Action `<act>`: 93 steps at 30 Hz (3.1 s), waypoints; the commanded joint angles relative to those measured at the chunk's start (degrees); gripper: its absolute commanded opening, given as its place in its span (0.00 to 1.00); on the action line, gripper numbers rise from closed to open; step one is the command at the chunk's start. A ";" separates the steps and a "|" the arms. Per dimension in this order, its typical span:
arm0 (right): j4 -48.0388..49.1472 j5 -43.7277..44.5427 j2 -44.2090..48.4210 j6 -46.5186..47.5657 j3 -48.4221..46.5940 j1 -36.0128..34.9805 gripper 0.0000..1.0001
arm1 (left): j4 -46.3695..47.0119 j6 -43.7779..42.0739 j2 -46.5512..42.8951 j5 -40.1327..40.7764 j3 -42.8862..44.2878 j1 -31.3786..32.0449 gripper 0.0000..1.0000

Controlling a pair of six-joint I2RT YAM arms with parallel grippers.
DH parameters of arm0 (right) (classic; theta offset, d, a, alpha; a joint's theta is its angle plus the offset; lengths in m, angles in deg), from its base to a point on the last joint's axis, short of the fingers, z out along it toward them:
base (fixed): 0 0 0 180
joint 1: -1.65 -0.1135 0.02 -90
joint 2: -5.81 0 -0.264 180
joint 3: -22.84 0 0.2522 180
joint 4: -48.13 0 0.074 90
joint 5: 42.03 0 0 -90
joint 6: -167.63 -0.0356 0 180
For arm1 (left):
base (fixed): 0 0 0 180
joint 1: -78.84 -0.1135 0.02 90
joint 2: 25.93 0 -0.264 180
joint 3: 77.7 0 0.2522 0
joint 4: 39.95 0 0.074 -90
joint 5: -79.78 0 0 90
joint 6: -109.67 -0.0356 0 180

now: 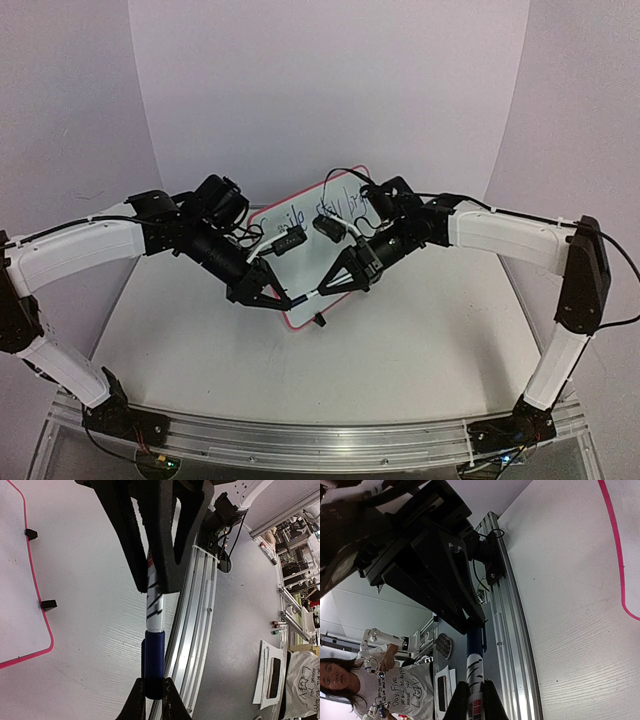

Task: Write a sentence on the whiteboard
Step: Insert the whiteboard marker without the cap into the pen cap, then pass from the left arm to the right, then put down the whiteboard marker at the center of the board, then reset both arms

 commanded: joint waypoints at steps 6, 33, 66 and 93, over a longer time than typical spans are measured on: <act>0.33 -0.72 -2.95 1.77 -1.82 -3.81 0.00 | 20.26 1.64 -1.14 -1.88 -0.02 0.10 0.00; 0.29 24.79 9.78 4.22 1.73 1.33 0.00 | 21.22 4.10 -7.08 6.84 -3.39 -5.25 0.46; 22.79 50.01 5.41 -6.98 28.26 -3.03 0.29 | 21.82 11.60 -14.86 23.35 -15.69 -40.36 0.76; 13.29 69.69 24.38 -4.51 30.68 25.13 0.98 | 18.88 15.36 -15.96 33.28 -14.63 -51.32 0.99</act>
